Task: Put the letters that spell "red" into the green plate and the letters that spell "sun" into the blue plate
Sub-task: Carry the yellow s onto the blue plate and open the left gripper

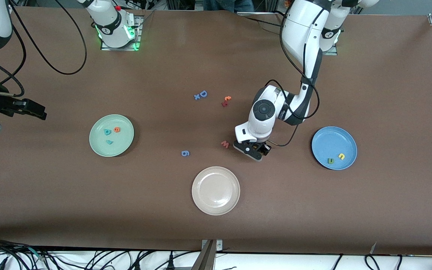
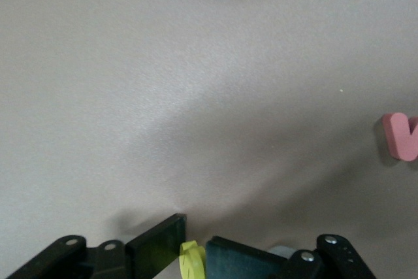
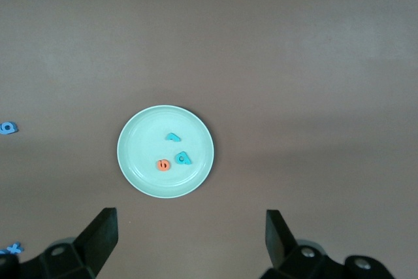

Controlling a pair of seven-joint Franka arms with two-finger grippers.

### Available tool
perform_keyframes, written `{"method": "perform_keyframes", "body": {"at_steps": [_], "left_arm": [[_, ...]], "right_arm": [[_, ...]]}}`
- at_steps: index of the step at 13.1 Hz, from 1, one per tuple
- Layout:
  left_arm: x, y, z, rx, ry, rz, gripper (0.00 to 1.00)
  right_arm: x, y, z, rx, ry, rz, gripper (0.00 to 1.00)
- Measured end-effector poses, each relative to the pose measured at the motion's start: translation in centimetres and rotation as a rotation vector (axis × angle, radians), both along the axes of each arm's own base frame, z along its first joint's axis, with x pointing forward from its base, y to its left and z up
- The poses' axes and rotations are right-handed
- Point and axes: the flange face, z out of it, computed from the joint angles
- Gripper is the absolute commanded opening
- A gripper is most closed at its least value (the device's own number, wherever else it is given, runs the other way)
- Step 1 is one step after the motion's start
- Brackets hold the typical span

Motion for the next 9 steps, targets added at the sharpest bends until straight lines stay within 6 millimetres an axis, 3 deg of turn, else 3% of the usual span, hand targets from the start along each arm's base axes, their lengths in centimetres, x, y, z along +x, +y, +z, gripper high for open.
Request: {"method": "perform_keyframes", "body": {"at_steps": [3,6,9], "left_arm": [[0.2,0.3,0.4,-0.001,0.003,0.007,0.15],[0.9,1.5,0.7,0.003,0.009,0.006,0.13],[1.6,2.6,0.9,0.004,0.01,0.004,0.09]], "right_arm": [[-2.0,-0.1,0.7,-0.006,-0.043,-0.001,1.0],[-3.0,-1.5,2.6,0.013,-0.082,-0.028,1.0],[-3.7,-3.8,2.9,0.086,-0.063,-0.021,1.0]]}}
